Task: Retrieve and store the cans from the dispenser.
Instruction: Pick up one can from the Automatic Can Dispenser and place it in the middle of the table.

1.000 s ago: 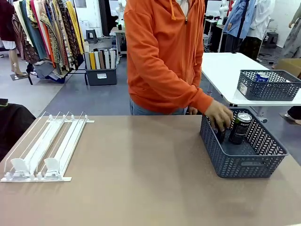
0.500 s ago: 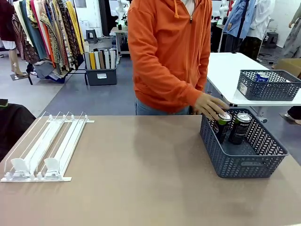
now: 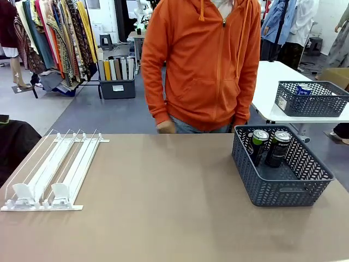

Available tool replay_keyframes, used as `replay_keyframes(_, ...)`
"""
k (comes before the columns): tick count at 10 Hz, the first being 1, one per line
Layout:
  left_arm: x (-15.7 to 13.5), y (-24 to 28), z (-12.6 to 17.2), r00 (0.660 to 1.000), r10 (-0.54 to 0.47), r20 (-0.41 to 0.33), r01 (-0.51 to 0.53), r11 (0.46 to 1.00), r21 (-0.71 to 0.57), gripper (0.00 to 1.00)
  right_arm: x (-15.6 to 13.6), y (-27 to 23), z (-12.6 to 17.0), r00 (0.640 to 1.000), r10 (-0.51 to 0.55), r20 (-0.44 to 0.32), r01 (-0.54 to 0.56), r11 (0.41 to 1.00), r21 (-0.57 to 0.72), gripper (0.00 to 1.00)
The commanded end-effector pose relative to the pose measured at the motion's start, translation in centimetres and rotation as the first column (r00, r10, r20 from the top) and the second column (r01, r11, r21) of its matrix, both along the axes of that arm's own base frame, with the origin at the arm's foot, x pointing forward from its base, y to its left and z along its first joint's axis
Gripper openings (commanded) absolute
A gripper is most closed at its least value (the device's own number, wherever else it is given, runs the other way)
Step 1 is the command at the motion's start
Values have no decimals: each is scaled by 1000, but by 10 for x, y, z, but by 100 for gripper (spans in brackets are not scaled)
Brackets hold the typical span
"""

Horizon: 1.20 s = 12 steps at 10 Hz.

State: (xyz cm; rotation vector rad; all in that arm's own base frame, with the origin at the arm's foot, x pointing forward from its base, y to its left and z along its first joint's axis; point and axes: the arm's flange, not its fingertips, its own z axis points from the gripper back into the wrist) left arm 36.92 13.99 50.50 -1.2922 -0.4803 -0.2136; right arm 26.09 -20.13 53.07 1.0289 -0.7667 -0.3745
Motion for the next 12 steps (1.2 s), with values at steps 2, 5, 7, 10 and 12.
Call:
replay_keyframes(2, -1, -1, 1, 1000, 7, -10, -7, 1000, -4, 100, 4, 0, 1, 999, -1, 45, 1, 1000, 9, 100)
replay_keyframes(5, -1, -1, 1, 1000, 7, -10, -7, 1000, -4, 100, 4, 0, 1, 999, -1, 45, 1, 1000, 9, 100)
replay_keyframes(7, -1, -1, 1, 1000, 7, -10, -7, 1000, -4, 100, 4, 0, 1, 999, -1, 45, 1, 1000, 9, 100)
replay_keyframes(10, -1, -1, 1, 1000, 7, -10, -7, 1000, -4, 100, 4, 0, 1, 999, -1, 45, 1, 1000, 9, 100)
replay_keyframes(12, -1, -1, 1, 1000, 7, -10, -7, 1000, -4, 100, 4, 0, 1, 999, -1, 45, 1, 1000, 9, 100)
